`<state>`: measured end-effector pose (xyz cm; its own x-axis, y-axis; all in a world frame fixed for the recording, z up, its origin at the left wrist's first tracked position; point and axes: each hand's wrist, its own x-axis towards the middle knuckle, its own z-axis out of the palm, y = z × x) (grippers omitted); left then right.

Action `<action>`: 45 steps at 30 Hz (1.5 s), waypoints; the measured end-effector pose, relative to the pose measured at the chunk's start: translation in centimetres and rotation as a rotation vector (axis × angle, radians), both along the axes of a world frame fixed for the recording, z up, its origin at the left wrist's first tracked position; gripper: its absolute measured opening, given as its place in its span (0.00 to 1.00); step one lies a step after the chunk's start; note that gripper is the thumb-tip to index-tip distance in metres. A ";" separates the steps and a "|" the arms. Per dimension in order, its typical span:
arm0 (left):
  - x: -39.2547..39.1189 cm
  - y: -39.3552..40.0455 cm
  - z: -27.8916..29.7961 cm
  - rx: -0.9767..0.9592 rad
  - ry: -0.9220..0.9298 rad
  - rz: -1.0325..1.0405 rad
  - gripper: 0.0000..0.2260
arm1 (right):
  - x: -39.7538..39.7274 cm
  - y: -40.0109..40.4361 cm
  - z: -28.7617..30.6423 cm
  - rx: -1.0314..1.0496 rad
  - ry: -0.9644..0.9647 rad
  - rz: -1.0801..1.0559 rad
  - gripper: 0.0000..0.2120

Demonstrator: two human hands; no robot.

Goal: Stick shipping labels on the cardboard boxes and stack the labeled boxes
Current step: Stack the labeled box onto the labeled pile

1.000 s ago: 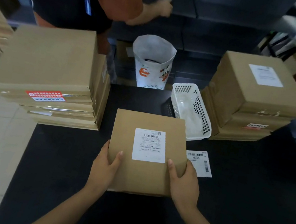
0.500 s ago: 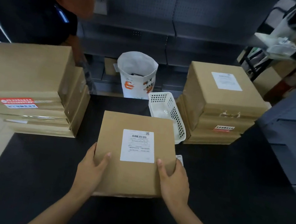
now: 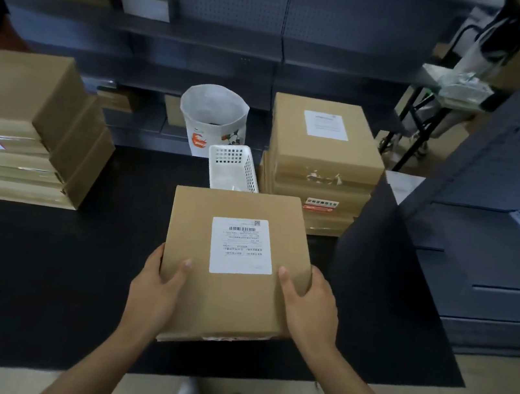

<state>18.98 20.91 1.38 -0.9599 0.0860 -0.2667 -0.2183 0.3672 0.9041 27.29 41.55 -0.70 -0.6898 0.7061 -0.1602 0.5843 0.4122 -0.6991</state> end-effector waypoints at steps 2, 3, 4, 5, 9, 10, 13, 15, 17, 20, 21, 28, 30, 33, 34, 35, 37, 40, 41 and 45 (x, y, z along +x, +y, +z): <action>0.2 1.6 1.4 0.022 0.032 -0.016 0.24 | 0.5 1.4 1.0 0.003 0.027 -0.021 0.29; 0.0 2.3 2.1 0.030 0.055 -0.030 0.23 | 0.6 2.0 1.6 0.004 0.044 -0.031 0.28; -0.2 3.0 2.9 0.038 0.081 -0.044 0.22 | 0.6 2.6 2.3 0.007 0.063 -0.041 0.27; -0.5 3.6 3.7 0.045 0.106 -0.053 0.21 | 0.5 3.2 3.2 0.015 0.086 -0.047 0.26; -1.7 5.8 7.1 0.110 0.162 -0.064 0.16 | -0.4 5.6 7.1 0.060 0.161 -0.027 0.22; -2.2 6.4 7.8 0.128 0.173 -0.069 0.18 | -0.8 6.2 8.0 0.082 0.161 -0.024 0.25; -3.8 8.1 9.7 0.148 0.202 -0.098 0.17 | -2.8 8.1 10.5 0.126 0.168 -0.038 0.25; -5.4 9.3 10.8 0.173 0.197 -0.109 0.13 | -4.4 9.4 11.7 0.139 0.196 -0.051 0.25; -7.4 10.7 11.5 0.194 0.194 -0.109 0.11 | -6.2 10.8 12.5 0.149 0.207 -0.070 0.29; -9.9 12.9 12.7 0.190 0.196 -0.112 0.15 | -8.3 13.2 13.5 0.160 0.202 -0.081 0.31; -10.7 13.9 13.0 0.189 0.197 -0.114 0.16 | -9.1 14.2 13.9 0.164 0.207 -0.075 0.30; -16.9 21.3 14.3 0.191 0.148 -0.107 0.18 | -15.6 22.1 15.6 0.185 0.177 -0.043 0.29; -18.5 23.2 14.5 0.195 0.131 -0.101 0.17 | -17.6 24.2 15.9 0.186 0.153 -0.022 0.29; -20.7 25.5 14.3 0.193 0.107 -0.087 0.16 | -20.2 26.5 15.9 0.187 0.122 -0.007 0.32; -21.4 26.1 14.1 0.189 0.100 -0.081 0.16 | -20.9 27.1 15.8 0.191 0.106 -0.005 0.32; -21.9 26.6 13.8 0.186 0.091 -0.078 0.15 | -21.6 27.6 15.6 0.198 0.089 -0.006 0.32; -22.8 27.4 13.2 0.190 0.071 -0.077 0.14 | -22.5 28.3 15.0 0.196 0.055 -0.008 0.33; -24.0 28.0 11.9 0.175 0.041 -0.094 0.12 | -23.4 28.9 13.8 0.166 0.020 -0.008 0.33; -24.2 28.1 11.4 0.170 0.036 -0.102 0.11 | -23.6 29.1 13.3 0.149 0.009 -0.008 0.33; -24.9 28.1 9.9 0.163 0.063 -0.108 0.13 | -23.7 29.2 12.0 0.126 -0.015 -0.013 0.34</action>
<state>-5.90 49.02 11.26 -0.9571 0.2263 -0.1811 -0.1273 0.2331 0.9641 3.60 70.78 11.31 -0.6790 0.7299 -0.0794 0.5998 0.4890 -0.6333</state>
